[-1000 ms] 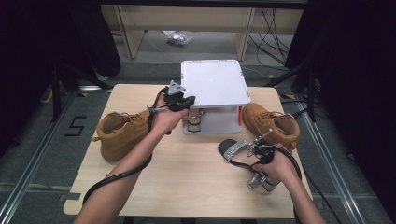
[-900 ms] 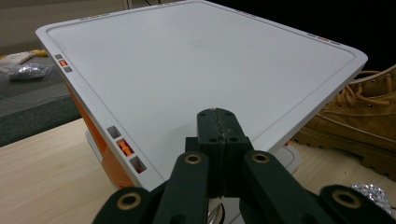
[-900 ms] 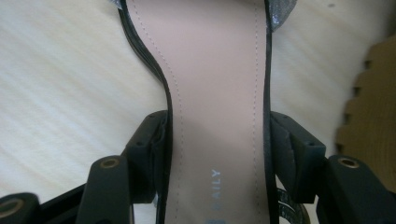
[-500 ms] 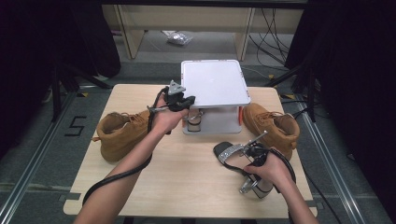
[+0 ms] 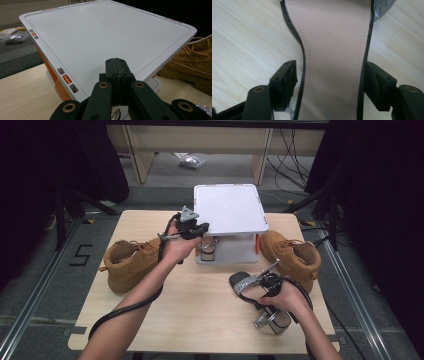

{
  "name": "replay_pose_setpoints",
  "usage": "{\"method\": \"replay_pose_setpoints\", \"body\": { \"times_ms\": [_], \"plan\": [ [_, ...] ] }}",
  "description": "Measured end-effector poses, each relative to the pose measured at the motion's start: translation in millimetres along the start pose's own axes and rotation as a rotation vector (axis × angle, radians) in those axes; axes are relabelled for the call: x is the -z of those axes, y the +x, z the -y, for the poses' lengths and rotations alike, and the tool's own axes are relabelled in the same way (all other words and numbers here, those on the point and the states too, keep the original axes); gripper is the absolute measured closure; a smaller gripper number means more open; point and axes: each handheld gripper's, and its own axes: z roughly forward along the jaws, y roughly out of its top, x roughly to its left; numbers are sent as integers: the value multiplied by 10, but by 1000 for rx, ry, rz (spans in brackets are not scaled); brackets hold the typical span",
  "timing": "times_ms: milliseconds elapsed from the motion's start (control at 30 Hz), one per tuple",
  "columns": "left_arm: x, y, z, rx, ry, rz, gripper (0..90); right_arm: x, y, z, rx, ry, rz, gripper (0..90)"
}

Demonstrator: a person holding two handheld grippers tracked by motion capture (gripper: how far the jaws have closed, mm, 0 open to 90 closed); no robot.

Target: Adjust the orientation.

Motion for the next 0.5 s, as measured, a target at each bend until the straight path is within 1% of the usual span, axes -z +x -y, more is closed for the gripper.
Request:
{"method": "replay_pose_setpoints", "body": {
  "times_ms": [100, 167, 267, 367, 400, 500],
  "plan": [
    [0, 2, 0, 1, 0, 1, 897, -27, -3, -35, 9, 13, 8, 330],
    [0, 1, 0, -1, 0, 0, 897, -68, -17, -80, 18, 21, 17, 348],
    [0, -1, -1, -3, 0, 0, 897, -90, -17, -103, 25, 38, 47, 365],
    [-1, 1, -1, -1, 0, 1, 897, -96, -18, -103, 23, 26, 52, 375],
    [-1, 0, -4, -3, 2, 2, 897, -86, 7, -92, -11, 25, 60, 386],
    [-1, 0, -2, -3, 0, 1, 897, -82, 20, -84, -23, 22, 63, 389]
  ]
}}
